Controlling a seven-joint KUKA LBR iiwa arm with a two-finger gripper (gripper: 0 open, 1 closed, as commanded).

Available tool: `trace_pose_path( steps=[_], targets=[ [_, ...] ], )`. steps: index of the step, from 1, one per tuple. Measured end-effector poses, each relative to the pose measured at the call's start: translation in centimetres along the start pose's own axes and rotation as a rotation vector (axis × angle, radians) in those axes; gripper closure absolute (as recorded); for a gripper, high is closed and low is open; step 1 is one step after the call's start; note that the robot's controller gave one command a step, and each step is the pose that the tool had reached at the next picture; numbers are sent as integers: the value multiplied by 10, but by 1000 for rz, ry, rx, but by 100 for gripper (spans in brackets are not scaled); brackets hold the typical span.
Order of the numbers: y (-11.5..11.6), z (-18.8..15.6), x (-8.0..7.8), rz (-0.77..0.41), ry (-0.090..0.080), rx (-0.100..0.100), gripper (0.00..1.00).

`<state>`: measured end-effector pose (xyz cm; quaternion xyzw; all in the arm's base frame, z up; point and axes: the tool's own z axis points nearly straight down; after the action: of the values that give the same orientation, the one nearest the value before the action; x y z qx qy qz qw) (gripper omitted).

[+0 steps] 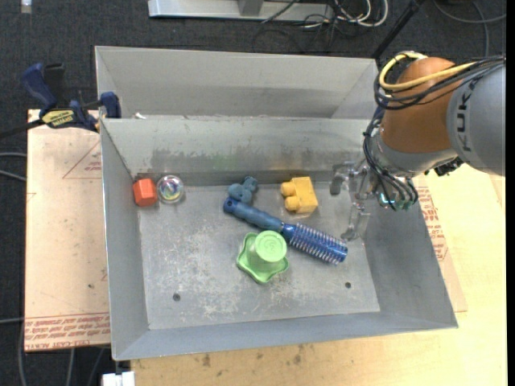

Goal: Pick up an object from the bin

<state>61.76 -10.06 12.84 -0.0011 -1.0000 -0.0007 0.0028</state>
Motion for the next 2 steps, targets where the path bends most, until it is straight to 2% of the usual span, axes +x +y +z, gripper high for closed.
trace_pose_path(
  steps=[1,2],
  targets=[
    [33,59,50,63,-4,1,0],
    [93,56,76,64,-11,0,0]
  ],
)
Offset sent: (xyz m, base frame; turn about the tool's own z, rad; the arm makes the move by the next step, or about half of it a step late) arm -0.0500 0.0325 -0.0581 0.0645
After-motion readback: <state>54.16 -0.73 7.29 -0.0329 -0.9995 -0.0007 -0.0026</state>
